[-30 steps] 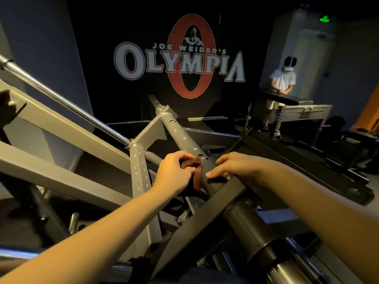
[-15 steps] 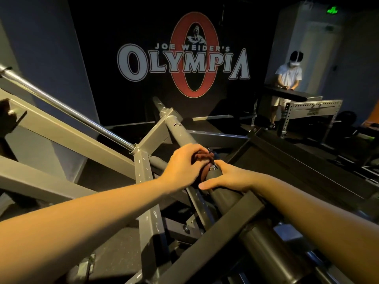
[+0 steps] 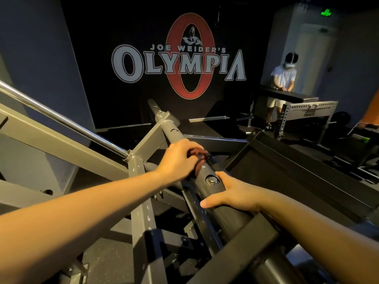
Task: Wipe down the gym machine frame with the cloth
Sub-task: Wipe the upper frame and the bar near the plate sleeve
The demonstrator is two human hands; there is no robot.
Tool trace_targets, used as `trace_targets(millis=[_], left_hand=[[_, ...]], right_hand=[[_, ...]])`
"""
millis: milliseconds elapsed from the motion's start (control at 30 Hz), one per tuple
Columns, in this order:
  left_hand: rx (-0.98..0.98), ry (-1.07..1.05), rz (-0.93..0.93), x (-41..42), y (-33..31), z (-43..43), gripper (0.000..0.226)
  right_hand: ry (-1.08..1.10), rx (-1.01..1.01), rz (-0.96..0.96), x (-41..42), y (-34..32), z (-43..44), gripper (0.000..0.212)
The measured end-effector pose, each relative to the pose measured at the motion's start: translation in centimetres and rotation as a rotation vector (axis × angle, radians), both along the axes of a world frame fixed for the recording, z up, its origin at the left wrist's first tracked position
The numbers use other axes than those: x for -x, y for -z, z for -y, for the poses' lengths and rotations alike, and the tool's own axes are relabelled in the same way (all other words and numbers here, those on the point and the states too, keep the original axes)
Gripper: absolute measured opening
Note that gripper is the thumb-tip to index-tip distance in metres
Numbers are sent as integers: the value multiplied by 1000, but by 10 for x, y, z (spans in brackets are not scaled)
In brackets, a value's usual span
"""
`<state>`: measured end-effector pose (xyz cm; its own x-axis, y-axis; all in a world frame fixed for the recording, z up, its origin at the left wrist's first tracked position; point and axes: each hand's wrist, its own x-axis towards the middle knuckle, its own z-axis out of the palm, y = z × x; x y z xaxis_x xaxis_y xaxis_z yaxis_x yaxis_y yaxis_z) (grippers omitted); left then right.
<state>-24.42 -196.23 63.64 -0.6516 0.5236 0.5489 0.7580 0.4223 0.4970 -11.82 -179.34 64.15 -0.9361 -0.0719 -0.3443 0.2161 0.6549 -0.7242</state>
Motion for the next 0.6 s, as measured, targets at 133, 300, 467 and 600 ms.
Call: trace_targets(millis=[133, 300, 467, 600], left_hand=[[31, 176, 16, -15, 0, 4, 21], [151, -151, 64, 51, -17, -9, 13], [138, 23, -73, 4, -15, -16, 17], [252, 212, -82, -11, -21, -15, 19]], right_hand=[[-2, -10, 4, 4, 5, -3, 140], [-24, -31, 0, 2, 4, -2, 131], [-26, -50, -15, 5, 4, -4, 134], [-20, -89, -20, 4, 2, -2, 125]])
